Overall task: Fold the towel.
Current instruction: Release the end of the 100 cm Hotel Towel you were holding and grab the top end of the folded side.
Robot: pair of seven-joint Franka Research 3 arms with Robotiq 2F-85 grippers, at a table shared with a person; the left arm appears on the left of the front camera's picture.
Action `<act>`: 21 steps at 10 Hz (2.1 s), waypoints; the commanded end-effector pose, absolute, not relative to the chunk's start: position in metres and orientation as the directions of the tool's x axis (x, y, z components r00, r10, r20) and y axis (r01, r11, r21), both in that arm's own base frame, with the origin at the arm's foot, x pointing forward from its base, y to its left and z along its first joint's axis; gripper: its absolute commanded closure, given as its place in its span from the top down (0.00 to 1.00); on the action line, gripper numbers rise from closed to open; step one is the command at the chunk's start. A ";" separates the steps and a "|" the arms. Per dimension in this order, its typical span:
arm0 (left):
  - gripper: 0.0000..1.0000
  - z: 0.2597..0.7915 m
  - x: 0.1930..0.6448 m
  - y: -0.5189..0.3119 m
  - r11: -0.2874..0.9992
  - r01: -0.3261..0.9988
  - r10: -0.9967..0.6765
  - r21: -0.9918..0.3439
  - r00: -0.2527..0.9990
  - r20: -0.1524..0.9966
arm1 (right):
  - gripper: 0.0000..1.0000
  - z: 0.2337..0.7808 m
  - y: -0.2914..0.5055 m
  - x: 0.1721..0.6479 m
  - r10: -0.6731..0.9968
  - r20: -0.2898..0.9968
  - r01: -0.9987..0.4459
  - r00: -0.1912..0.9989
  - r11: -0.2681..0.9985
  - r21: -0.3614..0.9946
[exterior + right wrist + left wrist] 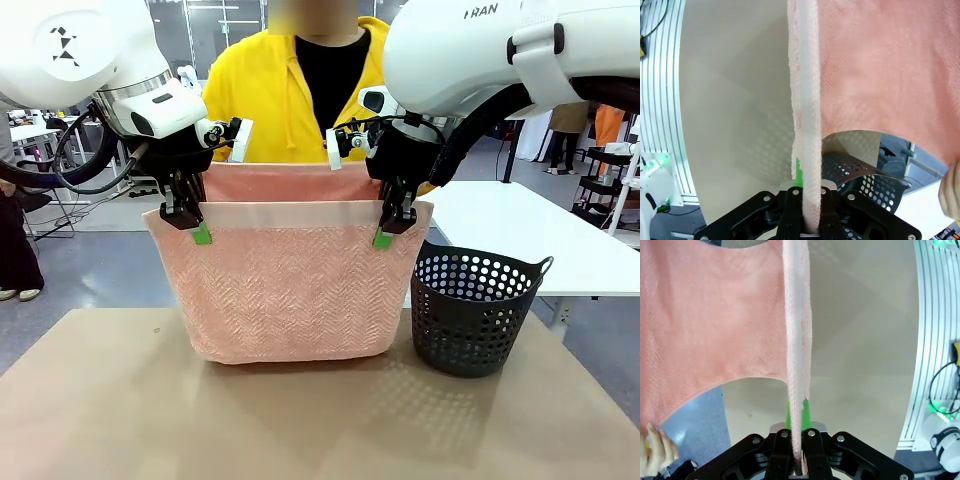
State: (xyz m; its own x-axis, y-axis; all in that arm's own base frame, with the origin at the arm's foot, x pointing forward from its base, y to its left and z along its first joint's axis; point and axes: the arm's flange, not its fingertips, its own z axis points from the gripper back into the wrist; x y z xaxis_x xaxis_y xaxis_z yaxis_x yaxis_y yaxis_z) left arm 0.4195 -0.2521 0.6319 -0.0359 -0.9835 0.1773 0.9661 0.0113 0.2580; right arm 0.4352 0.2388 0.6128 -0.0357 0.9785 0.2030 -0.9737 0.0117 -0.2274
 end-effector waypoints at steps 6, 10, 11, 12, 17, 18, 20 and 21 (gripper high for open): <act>0.00 0.634 0.420 -0.251 0.011 0.965 -0.984 0.263 -0.037 0.174 | 0.00 0.612 0.238 0.435 0.979 0.200 -0.973 -0.038 0.009 -0.229; 0.00 0.634 0.420 -0.251 0.011 0.965 -0.984 0.263 -0.037 0.174 | 0.00 0.612 0.238 0.435 0.979 0.200 -0.973 -0.038 0.009 -0.229; 0.00 0.634 0.420 -0.251 0.011 0.965 -0.984 0.263 -0.037 0.174 | 0.00 0.612 0.238 0.435 0.979 0.200 -0.973 -0.038 0.009 -0.229; 0.00 0.634 0.420 -0.251 0.011 0.965 -0.984 0.263 -0.037 0.174 | 0.00 0.612 0.238 0.435 0.979 0.200 -0.973 -0.038 0.009 -0.229; 0.00 0.634 0.420 -0.251 0.011 0.965 -0.984 0.263 -0.037 0.174 | 0.00 0.612 0.238 0.435 0.979 0.200 -0.973 -0.038 0.009 -0.229; 0.00 0.634 0.420 -0.251 0.011 0.965 -0.984 0.263 -0.037 0.174 | 0.00 0.612 0.238 0.435 0.979 0.200 -0.973 -0.038 0.009 -0.229; 0.00 0.634 0.420 -0.251 0.011 0.965 -0.984 0.263 -0.037 0.174 | 0.02 0.613 0.239 0.435 0.979 0.202 -0.974 -0.036 0.011 -0.225; 0.00 0.634 0.420 -0.251 0.011 0.965 -0.984 0.263 -0.037 0.174 | 0.02 0.614 0.238 0.436 0.977 0.209 -0.974 -0.031 0.017 -0.225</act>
State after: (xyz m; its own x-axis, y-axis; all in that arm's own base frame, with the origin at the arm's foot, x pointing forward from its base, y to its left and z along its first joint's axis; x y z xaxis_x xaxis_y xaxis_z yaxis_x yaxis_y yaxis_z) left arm 0.4189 -0.2530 0.6319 -0.0378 -0.9835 0.1768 0.9660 0.0093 0.2583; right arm 0.4350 0.2389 0.6134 -0.0360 0.9786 0.2026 -0.9740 0.0110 -0.2263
